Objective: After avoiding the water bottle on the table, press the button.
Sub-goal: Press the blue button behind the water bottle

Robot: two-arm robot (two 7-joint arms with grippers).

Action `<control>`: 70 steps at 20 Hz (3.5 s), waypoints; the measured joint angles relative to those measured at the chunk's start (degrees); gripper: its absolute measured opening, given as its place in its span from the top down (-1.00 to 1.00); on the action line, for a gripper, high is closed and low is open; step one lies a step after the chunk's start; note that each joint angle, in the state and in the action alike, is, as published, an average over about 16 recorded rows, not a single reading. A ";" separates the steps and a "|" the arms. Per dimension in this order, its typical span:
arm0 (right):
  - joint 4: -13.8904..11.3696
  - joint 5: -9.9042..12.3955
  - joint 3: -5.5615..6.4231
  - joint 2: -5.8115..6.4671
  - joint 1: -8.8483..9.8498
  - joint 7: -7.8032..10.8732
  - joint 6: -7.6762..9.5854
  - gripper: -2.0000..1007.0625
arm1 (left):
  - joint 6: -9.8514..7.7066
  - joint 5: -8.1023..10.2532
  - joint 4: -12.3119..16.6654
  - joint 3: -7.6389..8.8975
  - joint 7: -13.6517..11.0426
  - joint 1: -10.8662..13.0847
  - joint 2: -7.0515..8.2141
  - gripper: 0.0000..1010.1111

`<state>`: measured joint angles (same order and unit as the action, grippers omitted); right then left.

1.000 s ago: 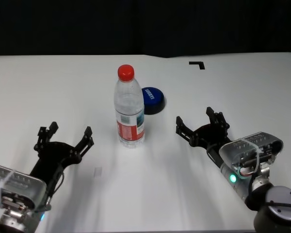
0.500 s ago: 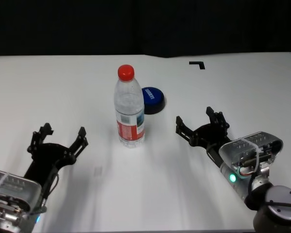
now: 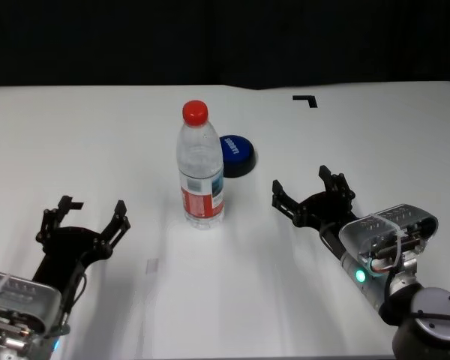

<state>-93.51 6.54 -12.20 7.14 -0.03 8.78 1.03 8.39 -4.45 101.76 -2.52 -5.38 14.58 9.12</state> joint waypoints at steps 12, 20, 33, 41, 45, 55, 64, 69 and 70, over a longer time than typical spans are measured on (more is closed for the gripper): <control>0.00 0.00 0.00 0.00 0.00 0.00 0.00 -0.99 | 0.24 -0.96 -0.50 -0.02 0.44 0.15 -0.94 -0.99; 0.00 0.00 0.00 0.00 0.00 0.00 0.00 -0.99 | 0.09 -1.08 -1.24 -0.37 0.12 -0.91 -1.07 -0.99; 0.00 0.00 0.00 0.00 0.00 0.00 0.00 -0.99 | -0.56 -0.69 -3.78 -1.42 -0.80 -4.79 -0.77 -0.99; 0.00 0.00 0.00 0.00 0.00 0.00 0.00 -0.99 | -1.00 -0.76 -5.98 -2.19 -0.81 -7.55 -0.85 -0.99; 0.00 0.00 0.00 0.00 0.00 0.00 0.00 -0.99 | -1.09 -0.89 -7.09 -2.51 -0.70 -8.88 -0.94 -0.99; 0.00 0.00 0.00 0.00 0.00 0.00 0.00 -0.99 | -1.18 -1.23 -9.43 -3.05 -0.55 -11.65 -1.03 -0.99; 0.00 0.00 0.00 0.00 0.00 0.00 0.00 -0.99 | -1.28 -1.59 -11.57 -3.42 -0.35 -13.79 -1.22 -0.99; 0.00 0.00 0.00 0.00 0.00 0.00 0.00 -0.99 | -1.36 -1.82 -12.76 -3.57 -0.13 -14.92 -1.43 -0.99; 0.00 0.00 0.00 0.00 0.00 0.00 0.00 -0.99 | -1.37 -1.87 -12.97 -3.60 -0.09 -15.13 -1.47 -0.99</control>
<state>-93.51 6.54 -12.20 7.14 -0.03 8.78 1.03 7.02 -6.31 88.79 -6.12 -5.47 -0.55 7.64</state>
